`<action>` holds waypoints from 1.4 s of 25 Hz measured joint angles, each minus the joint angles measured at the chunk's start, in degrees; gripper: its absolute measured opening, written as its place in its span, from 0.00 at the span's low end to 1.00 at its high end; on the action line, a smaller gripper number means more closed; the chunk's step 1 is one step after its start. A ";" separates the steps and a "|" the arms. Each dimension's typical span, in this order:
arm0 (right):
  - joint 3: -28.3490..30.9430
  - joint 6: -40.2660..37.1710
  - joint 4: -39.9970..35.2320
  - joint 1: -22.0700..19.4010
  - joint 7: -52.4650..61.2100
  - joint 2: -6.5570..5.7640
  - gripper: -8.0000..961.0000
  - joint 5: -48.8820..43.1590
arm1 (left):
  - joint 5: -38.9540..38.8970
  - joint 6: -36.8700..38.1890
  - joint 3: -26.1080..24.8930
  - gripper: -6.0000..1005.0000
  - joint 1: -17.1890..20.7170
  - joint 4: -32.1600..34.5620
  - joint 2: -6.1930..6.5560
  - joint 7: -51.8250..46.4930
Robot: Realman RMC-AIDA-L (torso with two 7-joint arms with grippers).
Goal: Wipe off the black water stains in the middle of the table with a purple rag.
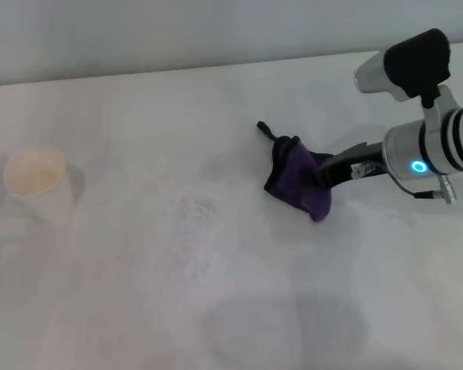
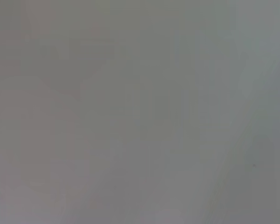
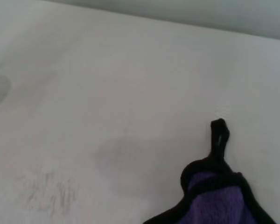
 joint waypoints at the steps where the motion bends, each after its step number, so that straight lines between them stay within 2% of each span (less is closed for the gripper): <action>1: 0.01 0.48 -0.03 -0.01 -0.78 0.02 0.19 0.07 | 0.00 0.00 0.00 0.88 -0.04 0.00 -0.02 0.00; 10: 1.85 1.97 -1.22 -0.33 -10.50 0.07 0.21 4.55 | 0.00 0.24 0.00 0.88 -0.26 0.10 -0.07 0.00; 16: 7.34 3.52 0.51 -2.39 -24.79 -0.03 0.22 17.64 | -0.05 0.75 0.00 0.88 0.25 0.04 -0.17 0.00; 21: 15.12 7.43 5.57 -4.03 -37.20 -0.11 0.48 32.73 | -0.10 0.76 -0.08 0.88 0.39 0.29 -0.16 -0.37; 24: 21.62 11.89 11.32 -4.02 -45.21 -0.11 0.73 42.42 | -0.15 0.81 -0.09 0.88 0.40 0.36 -0.16 -0.57; 29: 33.98 21.64 25.49 -3.24 -58.35 -0.12 0.91 58.89 | -0.22 0.81 -0.09 0.88 0.13 0.46 -0.22 -0.72; 32: 41.72 25.77 34.33 -3.13 -64.54 -0.12 0.91 66.00 | -1.07 0.61 -0.09 0.88 0.14 0.42 -0.24 -2.75; 35: 47.80 26.74 42.52 -3.33 -72.11 -0.11 0.91 71.29 | -2.04 0.43 -0.10 0.88 0.35 0.05 -0.24 -4.91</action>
